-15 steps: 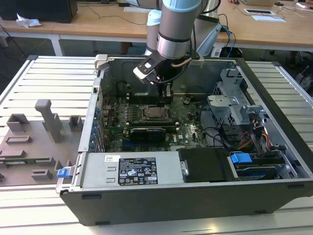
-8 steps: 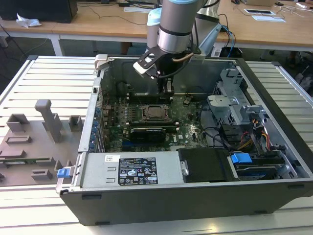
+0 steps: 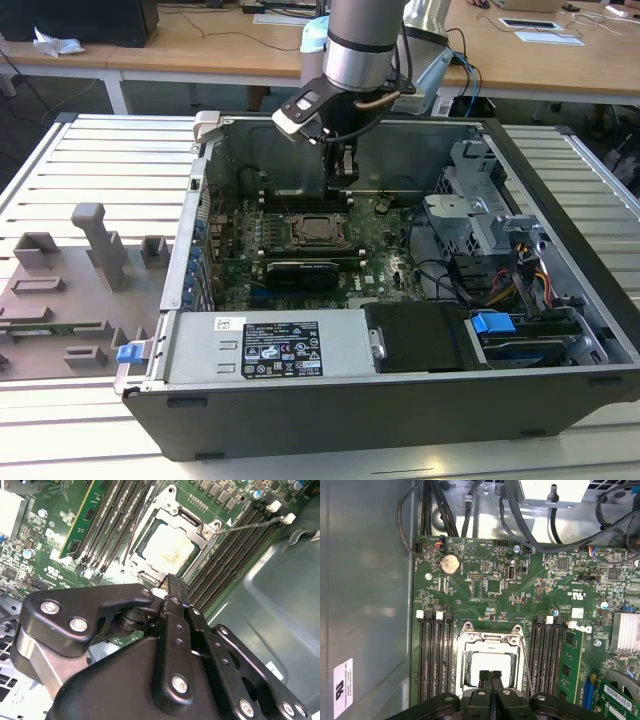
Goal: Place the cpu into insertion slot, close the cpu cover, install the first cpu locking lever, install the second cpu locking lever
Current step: 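Close the cpu cover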
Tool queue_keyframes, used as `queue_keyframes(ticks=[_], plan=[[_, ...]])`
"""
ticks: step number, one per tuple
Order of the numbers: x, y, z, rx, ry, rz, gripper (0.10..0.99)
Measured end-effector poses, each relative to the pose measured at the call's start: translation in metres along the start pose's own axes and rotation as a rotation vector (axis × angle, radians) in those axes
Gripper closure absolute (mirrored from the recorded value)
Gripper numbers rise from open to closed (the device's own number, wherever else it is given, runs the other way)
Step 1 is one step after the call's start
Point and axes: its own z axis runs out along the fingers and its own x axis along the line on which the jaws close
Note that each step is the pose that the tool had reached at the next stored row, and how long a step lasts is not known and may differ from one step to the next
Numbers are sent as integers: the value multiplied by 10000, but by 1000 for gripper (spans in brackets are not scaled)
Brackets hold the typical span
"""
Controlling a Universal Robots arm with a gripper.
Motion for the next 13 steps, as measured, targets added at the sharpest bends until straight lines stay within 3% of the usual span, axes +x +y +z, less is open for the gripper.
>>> queue_keyframes(ticks=[13], plan=[[0, 0, -4, 1, -3, 0, 980]])
